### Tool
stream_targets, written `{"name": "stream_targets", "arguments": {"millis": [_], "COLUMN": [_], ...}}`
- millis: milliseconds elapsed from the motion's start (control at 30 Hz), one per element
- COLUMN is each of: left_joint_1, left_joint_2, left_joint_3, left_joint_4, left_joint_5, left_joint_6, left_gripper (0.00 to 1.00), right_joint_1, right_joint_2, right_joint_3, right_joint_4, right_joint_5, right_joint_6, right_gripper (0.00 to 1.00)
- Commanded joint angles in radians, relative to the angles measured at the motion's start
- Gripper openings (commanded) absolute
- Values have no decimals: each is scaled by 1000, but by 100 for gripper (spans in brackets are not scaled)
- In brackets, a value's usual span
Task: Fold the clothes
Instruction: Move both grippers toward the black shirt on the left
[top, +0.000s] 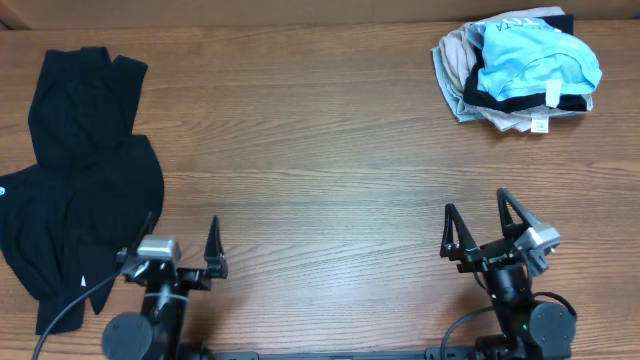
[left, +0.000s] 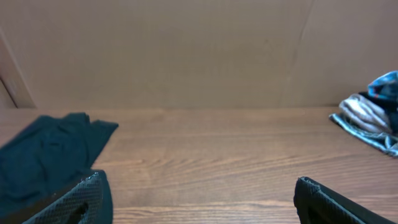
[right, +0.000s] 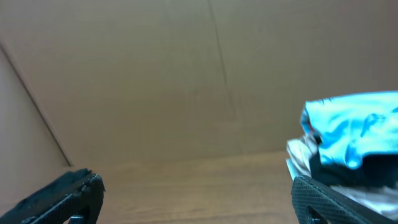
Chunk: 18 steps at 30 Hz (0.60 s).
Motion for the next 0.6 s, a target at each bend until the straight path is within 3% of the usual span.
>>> {"name": "stream_targets", "arguments": {"millis": [0,267,567], "left_joint_1": [6,6,6], "left_joint_2": [-2,132,452], "left_joint_3": [99,272,493], "left_joint_4": [-39,-138,-337], "left_joint_5": [0,1,9], "left_joint_6": [18,4,11], "left_gripper": [100,100,100], "right_joint_1": [5,5,5], "right_joint_2": [0,145,435], "right_joint_3": [80,254,491], "right_joint_4": [-21,-100,-256], "right_joint_5": [-24,-90,-172], "right_joint_6": [-19,-53,-76], "right_gripper": [100,100,100]}}
